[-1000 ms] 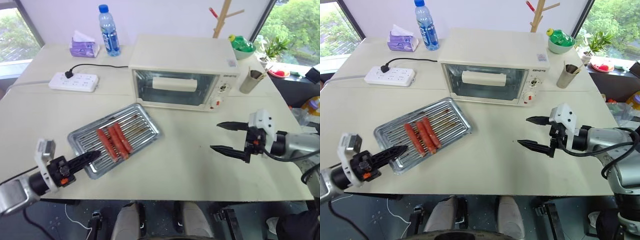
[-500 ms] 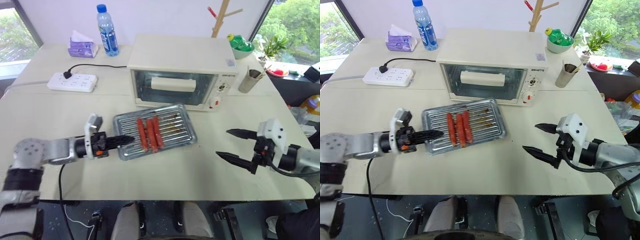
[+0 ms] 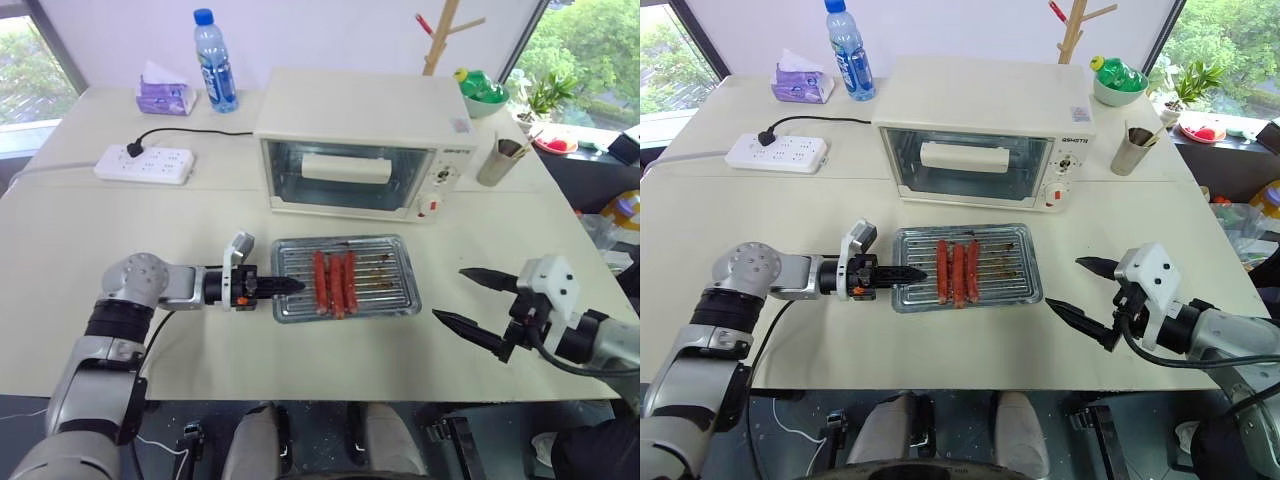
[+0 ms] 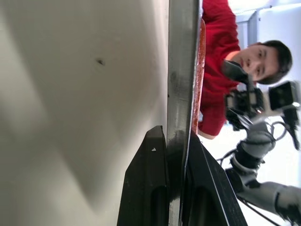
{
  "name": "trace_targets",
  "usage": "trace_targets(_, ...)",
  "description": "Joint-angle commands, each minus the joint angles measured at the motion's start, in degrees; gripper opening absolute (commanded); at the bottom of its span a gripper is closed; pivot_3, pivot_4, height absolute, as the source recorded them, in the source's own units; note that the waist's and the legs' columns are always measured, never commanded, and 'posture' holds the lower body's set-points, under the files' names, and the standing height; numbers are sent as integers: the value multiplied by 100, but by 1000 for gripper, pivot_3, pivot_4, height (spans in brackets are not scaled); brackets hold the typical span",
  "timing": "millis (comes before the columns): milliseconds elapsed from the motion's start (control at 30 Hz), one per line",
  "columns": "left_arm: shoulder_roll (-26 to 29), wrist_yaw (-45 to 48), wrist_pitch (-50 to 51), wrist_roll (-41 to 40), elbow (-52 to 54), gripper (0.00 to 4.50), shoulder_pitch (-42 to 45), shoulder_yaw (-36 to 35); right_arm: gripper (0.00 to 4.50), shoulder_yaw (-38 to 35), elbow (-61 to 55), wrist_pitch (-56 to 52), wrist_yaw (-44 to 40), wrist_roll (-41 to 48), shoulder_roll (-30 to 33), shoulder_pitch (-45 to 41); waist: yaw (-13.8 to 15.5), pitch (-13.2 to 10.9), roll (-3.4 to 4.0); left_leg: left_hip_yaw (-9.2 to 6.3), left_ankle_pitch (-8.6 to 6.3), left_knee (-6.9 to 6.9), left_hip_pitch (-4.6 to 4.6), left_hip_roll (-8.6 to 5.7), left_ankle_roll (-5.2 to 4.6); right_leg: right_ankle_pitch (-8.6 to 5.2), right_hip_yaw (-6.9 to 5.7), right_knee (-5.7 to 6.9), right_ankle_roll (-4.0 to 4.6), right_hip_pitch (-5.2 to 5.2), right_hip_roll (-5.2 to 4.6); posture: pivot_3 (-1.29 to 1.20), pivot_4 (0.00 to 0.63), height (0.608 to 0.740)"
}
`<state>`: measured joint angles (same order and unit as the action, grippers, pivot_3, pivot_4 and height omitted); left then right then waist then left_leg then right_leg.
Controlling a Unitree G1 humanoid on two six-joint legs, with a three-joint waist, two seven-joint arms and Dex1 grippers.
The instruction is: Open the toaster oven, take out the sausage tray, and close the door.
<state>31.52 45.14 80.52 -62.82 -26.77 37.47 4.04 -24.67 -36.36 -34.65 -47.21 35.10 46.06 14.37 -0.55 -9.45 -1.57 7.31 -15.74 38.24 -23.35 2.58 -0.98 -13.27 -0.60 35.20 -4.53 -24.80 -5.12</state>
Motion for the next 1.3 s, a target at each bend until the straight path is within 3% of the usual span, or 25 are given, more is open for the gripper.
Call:
trace_targets(33, -130, 242, -99, 421, -80, 143, 55, 5, 4475, -155, -247, 69, 85, 83, -41, 30, 5, 1, 1, -1, 0, 0, 0, 0, 0, 1, 0, 0, -1, 1, 0, 0, 150, 736)
trace_targets(67, -153, 295, -100, 515, -84, 143, 55, -1, 4475, -140, -247, 75, 102, 79, -42, 31, 10, 4, 3, -3, 0, 1, 2, 0, 0, 2, 0, 0, -4, 3, 0, 0, 150, 736)
trace_targets(167, -187, 435, -119, 769, -115, 1136, 60, -35, 4500, -99, -244, 78, 147, 83, -37, 9, 7, 4, 3, -7, 0, 2, 6, 2, 0, 2, 0, 0, -4, 10, 0, 0, 150, 736)
trace_targets(400, 34, 702, -161, 1208, -237, 4473, 101, -230, 4500, -4, -154, 98, 169, 60, 9, -117, -1, 5, 2, -12, 0, 2, 8, 4, 0, 2, -1, 0, -6, 11, 5, 0, 150, 736)
trace_targets(600, 802, 1005, -364, 1480, -3, 4473, -73, -352, 4500, 153, 44, 172, 94, -31, 64, -333, -67, 5, 0, -56, 1, 1, 18, 9, 1, 3, 0, 0, -8, 19, 28, 0, 150, 736)
trace_targets(700, 1413, 1378, -1009, 1814, 601, 4473, -479, -214, 4500, 239, 174, 216, 6, -82, 109, -474, -76, 5, 0, -67, 1, -6, 18, 18, 1, 3, 0, 4, -7, 11, 52, 0, 150, 736)
trace_targets(833, 2476, 2136, -3563, 3111, 1347, 4473, -1401, 46, 4500, 312, 468, 276, -289, -119, 293, -696, -55, 6, 8, -94, 3, -13, 18, 30, 8, 1, -4, 12, -1, 1, 52, 0, 150, 736)
trace_targets(1000, 3396, 3112, -4677, 3183, 2035, 4473, -1596, -663, 4500, 384, 1033, 221, -914, 88, 715, -1287, -7, -1, 10, -94, 16, -12, -11, 26, 35, 9, -4, 10, 15, -35, 28, 0, 150, 736)
trace_targets(1167, 3859, 3575, -4539, 2861, 2613, 4473, -1493, -1206, 4500, 594, 1599, 140, -1480, 165, 1084, -1967, 8, -7, 20, -88, 8, -13, -31, -5, 22, 9, -23, -12, 15, -50, -21, 0, 150, 736)
trace_targets(1300, 4221, 3952, -4617, 2843, 2901, 4473, -1507, -1455, 4500, 764, 2031, 52, -2138, 261, 1452, -2473, -14, -9, 23, -82, 6, -7, -70, -15, 10, 11, -25, -9, 11, -59, -6, 0, 150, 736)
